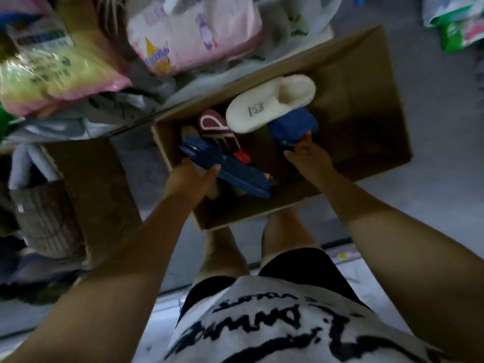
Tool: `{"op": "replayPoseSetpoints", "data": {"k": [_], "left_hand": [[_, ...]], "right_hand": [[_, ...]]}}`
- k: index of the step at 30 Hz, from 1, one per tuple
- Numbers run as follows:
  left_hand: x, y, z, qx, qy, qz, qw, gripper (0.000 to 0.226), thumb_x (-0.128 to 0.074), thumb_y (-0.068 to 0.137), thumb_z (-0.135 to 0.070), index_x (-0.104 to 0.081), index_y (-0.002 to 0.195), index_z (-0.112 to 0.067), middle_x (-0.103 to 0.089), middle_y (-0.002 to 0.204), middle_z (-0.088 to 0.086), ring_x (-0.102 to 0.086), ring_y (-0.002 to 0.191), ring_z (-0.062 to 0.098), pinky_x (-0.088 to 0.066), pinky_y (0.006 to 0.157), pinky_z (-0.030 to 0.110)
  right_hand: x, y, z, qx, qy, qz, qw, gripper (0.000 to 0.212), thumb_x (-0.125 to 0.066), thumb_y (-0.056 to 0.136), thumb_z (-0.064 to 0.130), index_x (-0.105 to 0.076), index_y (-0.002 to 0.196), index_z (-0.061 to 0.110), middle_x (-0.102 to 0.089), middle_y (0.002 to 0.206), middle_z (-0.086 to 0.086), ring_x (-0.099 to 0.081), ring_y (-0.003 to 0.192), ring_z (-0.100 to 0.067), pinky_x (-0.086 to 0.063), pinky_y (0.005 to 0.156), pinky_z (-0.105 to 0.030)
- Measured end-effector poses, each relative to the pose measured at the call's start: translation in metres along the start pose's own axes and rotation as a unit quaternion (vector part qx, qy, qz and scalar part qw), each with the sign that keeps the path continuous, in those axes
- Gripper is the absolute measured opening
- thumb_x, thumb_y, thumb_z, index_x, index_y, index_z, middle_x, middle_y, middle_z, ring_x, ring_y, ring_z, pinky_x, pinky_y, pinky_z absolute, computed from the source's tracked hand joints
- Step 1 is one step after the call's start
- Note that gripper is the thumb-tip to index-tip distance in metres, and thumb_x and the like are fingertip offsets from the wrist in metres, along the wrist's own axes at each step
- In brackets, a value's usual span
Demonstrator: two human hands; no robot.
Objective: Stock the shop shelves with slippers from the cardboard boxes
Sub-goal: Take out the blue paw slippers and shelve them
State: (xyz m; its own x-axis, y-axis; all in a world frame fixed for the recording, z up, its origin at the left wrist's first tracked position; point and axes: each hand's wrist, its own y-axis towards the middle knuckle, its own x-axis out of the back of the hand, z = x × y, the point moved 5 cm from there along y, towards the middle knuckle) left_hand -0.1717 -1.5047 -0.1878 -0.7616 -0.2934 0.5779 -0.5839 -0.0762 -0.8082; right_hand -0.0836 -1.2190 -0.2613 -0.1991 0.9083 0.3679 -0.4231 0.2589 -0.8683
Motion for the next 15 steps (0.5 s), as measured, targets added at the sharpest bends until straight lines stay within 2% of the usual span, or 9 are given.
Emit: {"op": "replayPoseSetpoints", "data": {"k": [2,3,4,6,7,9,10,12,15], "left_hand": [[-0.023,0.004,-0.007,0.080,-0.080,-0.001,0.994,0.071,-0.054,0.091,-0.069,-0.058,0.123,-0.005,-0.062,0.105,0.007,-0.060,0.095,0.023,-0.044,0.076,0.030],[-0.034,0.007,-0.008,0.122,-0.139,-0.005,0.983,0.078,-0.057,0.085,-0.075,-0.059,0.119,-0.005,-0.063,0.104,0.005,-0.061,0.093,0.022,-0.049,0.078,0.030],[-0.045,0.010,-0.008,0.163,-0.216,-0.008,0.963,0.091,-0.062,0.074,-0.083,-0.060,0.120,-0.005,-0.066,0.106,0.005,-0.066,0.094,0.023,-0.056,0.082,0.034],[-0.065,0.012,-0.005,0.221,-0.340,-0.008,0.914,0.102,-0.071,0.056,-0.087,-0.061,0.122,-0.010,-0.070,0.107,0.007,-0.071,0.092,0.027,-0.061,0.084,0.041],[-0.075,0.015,-0.006,0.228,-0.373,0.000,0.899,0.097,-0.074,0.057,-0.084,-0.061,0.121,-0.012,-0.070,0.107,0.007,-0.071,0.092,0.028,-0.062,0.084,0.042],[-0.088,0.017,-0.010,0.235,-0.412,0.016,0.880,0.080,-0.077,0.066,-0.076,-0.060,0.116,-0.017,-0.068,0.105,0.004,-0.070,0.096,0.027,-0.061,0.086,0.042],[-0.093,0.017,-0.012,0.239,-0.429,0.018,0.871,0.069,-0.077,0.069,-0.073,-0.061,0.110,-0.019,-0.068,0.101,0.002,-0.069,0.096,0.026,-0.060,0.087,0.041],[-0.102,0.020,-0.015,0.233,-0.477,0.014,0.847,0.047,-0.078,0.076,-0.063,-0.060,0.096,-0.025,-0.066,0.096,-0.002,-0.068,0.093,0.022,-0.060,0.087,0.039],[-0.109,0.018,-0.011,0.221,-0.521,-0.008,0.825,0.029,-0.080,0.083,-0.046,-0.060,0.091,-0.027,-0.066,0.095,-0.005,-0.066,0.089,0.017,-0.060,0.088,0.038]], "right_hand": [[0.003,0.023,-0.002,-0.026,0.079,-0.007,0.996,0.061,-0.062,0.096,0.052,-0.055,0.138,0.008,-0.058,0.136,-0.012,-0.052,0.131,-0.033,-0.040,0.112,-0.045],[0.004,0.032,-0.005,-0.055,0.119,-0.008,0.991,0.057,-0.067,0.096,0.044,-0.055,0.139,0.009,-0.056,0.139,-0.011,-0.053,0.130,-0.032,-0.041,0.111,-0.046],[0.004,0.042,-0.007,-0.081,0.159,-0.010,0.984,0.054,-0.069,0.094,0.044,-0.058,0.135,0.011,-0.059,0.135,-0.010,-0.056,0.124,-0.031,-0.046,0.107,-0.046],[0.003,0.057,-0.010,-0.123,0.231,-0.005,0.965,0.044,-0.072,0.088,0.055,-0.064,0.112,0.018,-0.065,0.108,-0.006,-0.064,0.098,-0.026,-0.055,0.088,-0.041],[0.000,0.069,-0.016,-0.140,0.267,-0.002,0.954,0.053,-0.075,0.081,0.060,-0.064,0.110,0.017,-0.066,0.102,-0.004,-0.065,0.093,-0.024,-0.057,0.085,-0.040],[-0.005,0.097,-0.032,-0.167,0.318,-0.006,0.933,0.090,-0.082,0.057,0.072,-0.064,0.125,0.016,-0.071,0.111,-0.005,-0.070,0.097,-0.024,-0.058,0.092,-0.043],[-0.007,0.107,-0.037,-0.174,0.345,-0.007,0.922,0.100,-0.083,0.046,0.074,-0.064,0.127,0.018,-0.073,0.113,-0.005,-0.072,0.098,-0.025,-0.059,0.091,-0.043],[-0.007,0.103,-0.028,-0.186,0.387,0.005,0.903,0.093,-0.084,0.051,0.072,-0.063,0.124,0.020,-0.074,0.113,-0.005,-0.074,0.095,-0.023,-0.061,0.087,-0.042],[-0.004,0.090,-0.011,-0.179,0.409,0.003,0.895,0.063,-0.073,0.083,0.061,-0.057,0.128,0.021,-0.070,0.119,0.000,-0.069,0.096,-0.016,-0.059,0.075,-0.031]]}}
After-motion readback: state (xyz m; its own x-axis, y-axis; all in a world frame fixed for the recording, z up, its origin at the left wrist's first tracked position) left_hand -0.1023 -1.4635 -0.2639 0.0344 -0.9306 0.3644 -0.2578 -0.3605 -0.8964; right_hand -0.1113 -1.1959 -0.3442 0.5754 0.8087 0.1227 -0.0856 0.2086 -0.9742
